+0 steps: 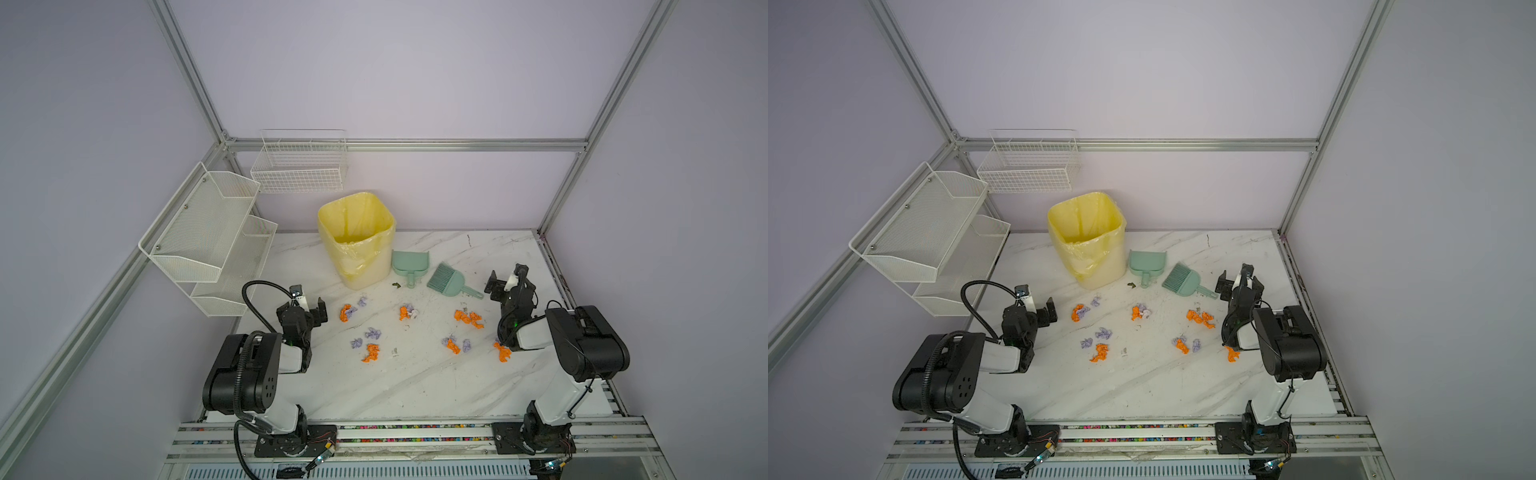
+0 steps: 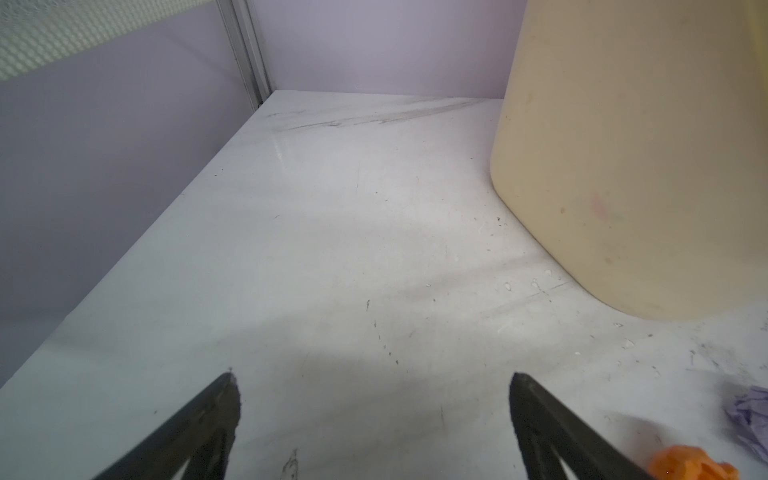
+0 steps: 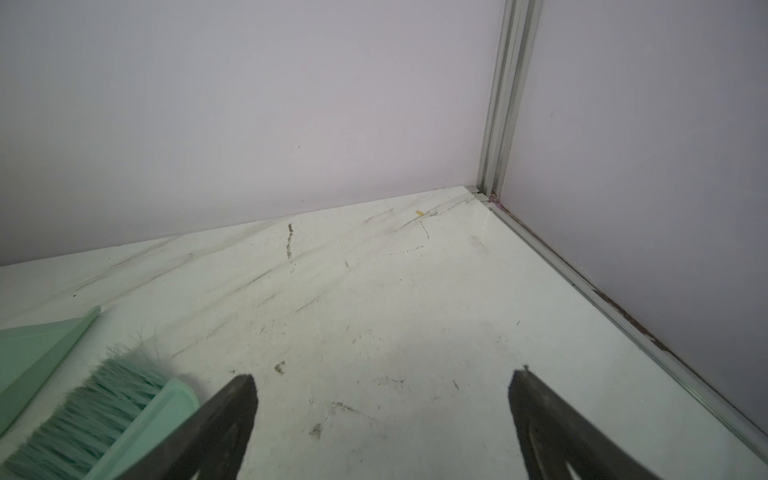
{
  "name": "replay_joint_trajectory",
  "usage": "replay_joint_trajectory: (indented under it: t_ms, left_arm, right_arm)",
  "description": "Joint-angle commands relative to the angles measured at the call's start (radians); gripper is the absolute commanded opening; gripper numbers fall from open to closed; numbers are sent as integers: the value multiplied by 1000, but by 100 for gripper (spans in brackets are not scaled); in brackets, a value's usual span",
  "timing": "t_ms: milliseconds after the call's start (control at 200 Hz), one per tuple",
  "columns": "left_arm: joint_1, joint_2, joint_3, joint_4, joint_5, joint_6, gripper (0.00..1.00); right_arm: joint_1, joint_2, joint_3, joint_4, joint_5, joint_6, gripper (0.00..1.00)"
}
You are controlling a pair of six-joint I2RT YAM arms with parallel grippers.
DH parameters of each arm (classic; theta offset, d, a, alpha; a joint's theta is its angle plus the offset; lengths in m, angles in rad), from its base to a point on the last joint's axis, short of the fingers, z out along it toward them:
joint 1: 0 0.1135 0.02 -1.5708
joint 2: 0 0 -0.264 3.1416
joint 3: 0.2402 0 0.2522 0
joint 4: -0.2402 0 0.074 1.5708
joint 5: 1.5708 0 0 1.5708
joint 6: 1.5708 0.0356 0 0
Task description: Sweep away the paper scraps from the table
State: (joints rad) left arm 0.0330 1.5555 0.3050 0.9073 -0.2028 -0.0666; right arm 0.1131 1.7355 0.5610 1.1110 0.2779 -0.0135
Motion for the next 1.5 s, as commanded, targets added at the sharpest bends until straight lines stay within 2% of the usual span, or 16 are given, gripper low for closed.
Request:
replay_joint_trajectory:
  t_ms: [0,30,80,215,260,385,535,680,760,830,900,1040,1160,1235,1330,1495]
  left_arm:
    - [8,-77,42,-5,-72,-37,100]
    - [7,-83,39,7,-68,-20,100]
    - [5,-119,44,-15,-124,-27,100]
    - [5,-255,132,-305,-245,-123,100]
    - [5,-272,158,-374,-243,-141,100]
    - [-8,-330,187,-484,-137,-142,100]
    - [-72,-482,134,-516,-224,-220,100]
    - [-224,-636,129,-594,-304,-264,100]
    - [-355,-677,157,-659,-400,-229,100]
    - [-426,-702,185,-726,-426,-225,100]
    - [-462,-725,236,-839,-404,-262,100]
    - [-508,-788,309,-1021,-298,-343,100]
    - [-557,-833,313,-1068,-213,-367,100]
    - [-584,-836,320,-1091,-184,-388,100]
    - [-623,-809,339,-1113,-140,-390,100]
    - [-701,-742,389,-1133,-111,-344,100]
  right_arm:
    - [14,-46,169,-288,48,-23,97]
    - [18,-39,207,-333,55,-31,97]
    - [28,-27,260,-410,65,-57,97]
    - [63,6,412,-626,81,-114,97]
    - [72,17,464,-712,43,-131,97]
    - [78,59,583,-933,-59,-165,97]
    - [94,58,636,-1075,-150,-243,97]
    - [99,80,725,-1271,-192,-367,97]
    - [102,88,762,-1351,-224,-390,97]
    - [106,84,790,-1400,-283,-399,97]
    - [109,81,814,-1431,-319,-414,97]
    - [109,92,835,-1492,-296,-456,97]
    - [109,102,838,-1533,-339,-474,97]
    - [110,106,832,-1547,-316,-474,97]
    - [111,114,814,-1584,-270,-483,97]
    - [111,109,752,-1551,-289,-501,97]
